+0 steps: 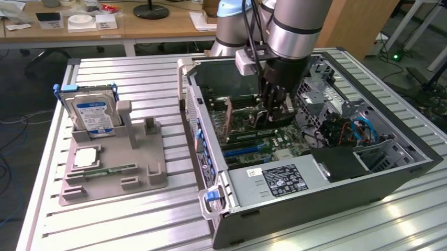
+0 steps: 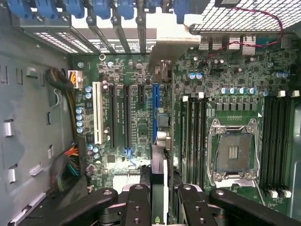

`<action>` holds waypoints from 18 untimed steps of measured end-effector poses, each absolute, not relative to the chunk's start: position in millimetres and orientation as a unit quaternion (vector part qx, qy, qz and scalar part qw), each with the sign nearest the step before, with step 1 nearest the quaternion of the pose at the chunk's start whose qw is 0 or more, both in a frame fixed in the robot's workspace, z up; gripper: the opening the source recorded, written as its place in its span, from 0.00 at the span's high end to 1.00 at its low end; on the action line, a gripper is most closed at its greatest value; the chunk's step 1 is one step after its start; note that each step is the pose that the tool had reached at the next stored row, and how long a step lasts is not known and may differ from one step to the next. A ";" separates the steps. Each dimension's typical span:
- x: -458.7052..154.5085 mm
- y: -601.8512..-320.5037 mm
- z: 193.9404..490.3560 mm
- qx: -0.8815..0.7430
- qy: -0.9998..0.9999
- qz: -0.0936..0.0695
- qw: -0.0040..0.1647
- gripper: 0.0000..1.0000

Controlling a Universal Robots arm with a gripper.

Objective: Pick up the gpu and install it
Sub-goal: 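Insert the gpu into the slot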

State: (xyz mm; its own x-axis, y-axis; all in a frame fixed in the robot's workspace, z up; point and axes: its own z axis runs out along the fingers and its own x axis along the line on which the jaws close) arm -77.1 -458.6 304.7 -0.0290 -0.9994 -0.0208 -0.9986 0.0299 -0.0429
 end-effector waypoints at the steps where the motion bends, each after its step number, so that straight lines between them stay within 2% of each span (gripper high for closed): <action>1: -77.9 -458.9 304.1 -0.696 0.717 -0.008 0.022 0.73; 18: -89.7 -462.1 278.0 -0.693 0.721 -0.008 0.022 0.73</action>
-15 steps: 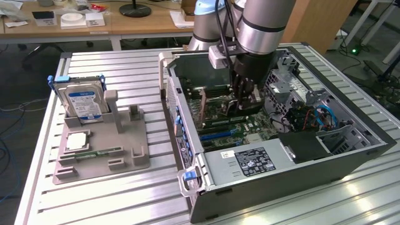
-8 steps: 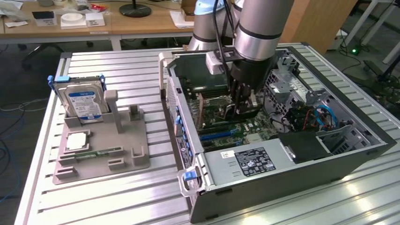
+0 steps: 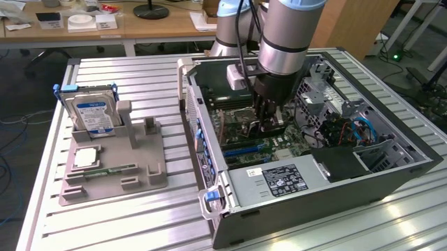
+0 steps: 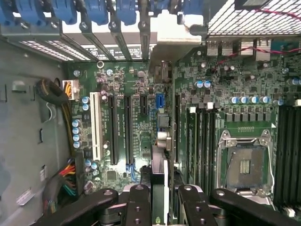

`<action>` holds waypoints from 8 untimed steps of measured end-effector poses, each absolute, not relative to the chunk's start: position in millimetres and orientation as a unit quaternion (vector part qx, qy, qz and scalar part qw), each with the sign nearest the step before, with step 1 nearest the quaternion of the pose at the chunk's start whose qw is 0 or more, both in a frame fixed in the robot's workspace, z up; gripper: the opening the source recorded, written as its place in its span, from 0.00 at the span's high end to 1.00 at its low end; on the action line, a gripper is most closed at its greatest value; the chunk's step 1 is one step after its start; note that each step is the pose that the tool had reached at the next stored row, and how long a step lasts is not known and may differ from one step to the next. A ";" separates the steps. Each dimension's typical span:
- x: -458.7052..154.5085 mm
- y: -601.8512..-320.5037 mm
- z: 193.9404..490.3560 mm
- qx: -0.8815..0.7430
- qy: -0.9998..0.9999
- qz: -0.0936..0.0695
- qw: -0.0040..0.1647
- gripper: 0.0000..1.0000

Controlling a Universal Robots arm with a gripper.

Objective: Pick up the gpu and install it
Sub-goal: 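Insert the gpu into the slot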

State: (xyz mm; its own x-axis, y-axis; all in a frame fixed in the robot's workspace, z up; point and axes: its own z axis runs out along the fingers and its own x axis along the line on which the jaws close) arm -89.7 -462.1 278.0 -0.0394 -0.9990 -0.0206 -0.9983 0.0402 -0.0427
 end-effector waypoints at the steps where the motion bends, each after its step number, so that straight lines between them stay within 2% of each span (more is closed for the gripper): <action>1: -89.8 -462.3 276.4 -0.693 0.721 -0.008 0.022 0.73; 8: -90.6 -462.3 273.9 -0.693 0.721 -0.008 0.022 0.73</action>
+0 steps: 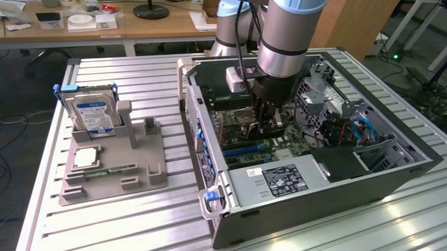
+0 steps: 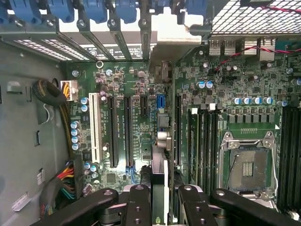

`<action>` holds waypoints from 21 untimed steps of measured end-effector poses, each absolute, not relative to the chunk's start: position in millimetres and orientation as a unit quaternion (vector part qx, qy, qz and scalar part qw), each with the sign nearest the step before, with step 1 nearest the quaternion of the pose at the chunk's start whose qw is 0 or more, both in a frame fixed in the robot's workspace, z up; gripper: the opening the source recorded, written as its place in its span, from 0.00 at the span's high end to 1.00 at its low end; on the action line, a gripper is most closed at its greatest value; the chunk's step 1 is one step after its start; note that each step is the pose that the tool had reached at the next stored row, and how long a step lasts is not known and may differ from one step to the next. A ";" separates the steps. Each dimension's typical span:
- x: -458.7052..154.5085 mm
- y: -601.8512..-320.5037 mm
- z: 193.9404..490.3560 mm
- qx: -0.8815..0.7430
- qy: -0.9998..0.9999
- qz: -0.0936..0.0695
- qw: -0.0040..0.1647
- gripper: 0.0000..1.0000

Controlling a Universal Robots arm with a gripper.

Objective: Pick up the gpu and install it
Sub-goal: 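Insert the gpu into the slot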

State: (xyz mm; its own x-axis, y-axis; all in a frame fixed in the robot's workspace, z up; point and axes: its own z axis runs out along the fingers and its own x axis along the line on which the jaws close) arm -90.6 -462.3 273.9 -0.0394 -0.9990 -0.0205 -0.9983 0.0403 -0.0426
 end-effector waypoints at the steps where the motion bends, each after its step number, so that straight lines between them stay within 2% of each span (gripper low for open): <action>1: -90.6 -462.3 273.8 -0.693 0.721 -0.008 0.022 0.73; 21: -98.1 -462.2 262.5 -0.693 0.721 -0.005 0.025 0.73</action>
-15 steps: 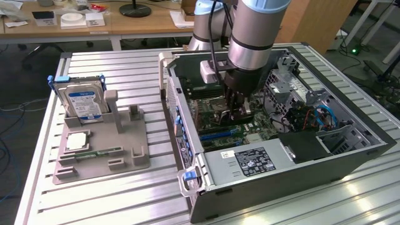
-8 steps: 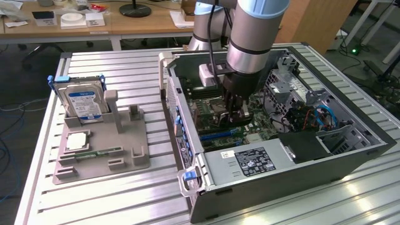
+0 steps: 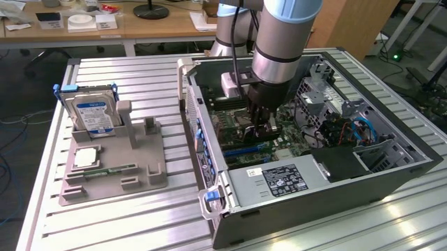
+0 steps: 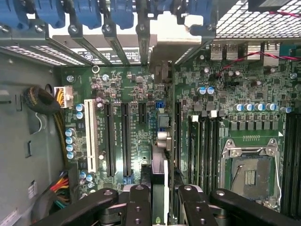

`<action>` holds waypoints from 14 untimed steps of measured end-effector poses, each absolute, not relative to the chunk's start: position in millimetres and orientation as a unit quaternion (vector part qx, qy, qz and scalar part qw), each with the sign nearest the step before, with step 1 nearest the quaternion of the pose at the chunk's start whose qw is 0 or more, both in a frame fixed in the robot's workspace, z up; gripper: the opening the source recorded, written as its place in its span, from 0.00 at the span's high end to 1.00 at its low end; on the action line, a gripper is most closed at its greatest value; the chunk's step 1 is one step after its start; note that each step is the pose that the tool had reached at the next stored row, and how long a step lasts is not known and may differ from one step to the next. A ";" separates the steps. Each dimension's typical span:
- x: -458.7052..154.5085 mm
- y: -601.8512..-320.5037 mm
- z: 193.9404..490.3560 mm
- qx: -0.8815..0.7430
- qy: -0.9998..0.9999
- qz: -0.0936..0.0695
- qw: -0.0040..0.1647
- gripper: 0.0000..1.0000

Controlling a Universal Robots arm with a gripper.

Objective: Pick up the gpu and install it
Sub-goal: 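Insert the gpu into the slot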

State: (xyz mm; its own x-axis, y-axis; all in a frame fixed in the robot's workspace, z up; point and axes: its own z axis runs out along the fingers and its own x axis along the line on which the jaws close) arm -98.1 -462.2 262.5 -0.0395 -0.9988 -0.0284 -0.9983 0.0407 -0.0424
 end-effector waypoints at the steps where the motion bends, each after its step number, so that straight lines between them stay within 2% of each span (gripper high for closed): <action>1: -99.1 -462.2 261.4 -0.693 0.721 -0.005 0.025 0.73; 14: -102.3 -462.2 254.7 -0.679 0.734 -0.006 0.025 0.73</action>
State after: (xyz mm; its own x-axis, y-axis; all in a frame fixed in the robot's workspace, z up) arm -102.3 -462.2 254.7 -0.0780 -0.9966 -0.0280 -0.9960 0.0791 -0.0419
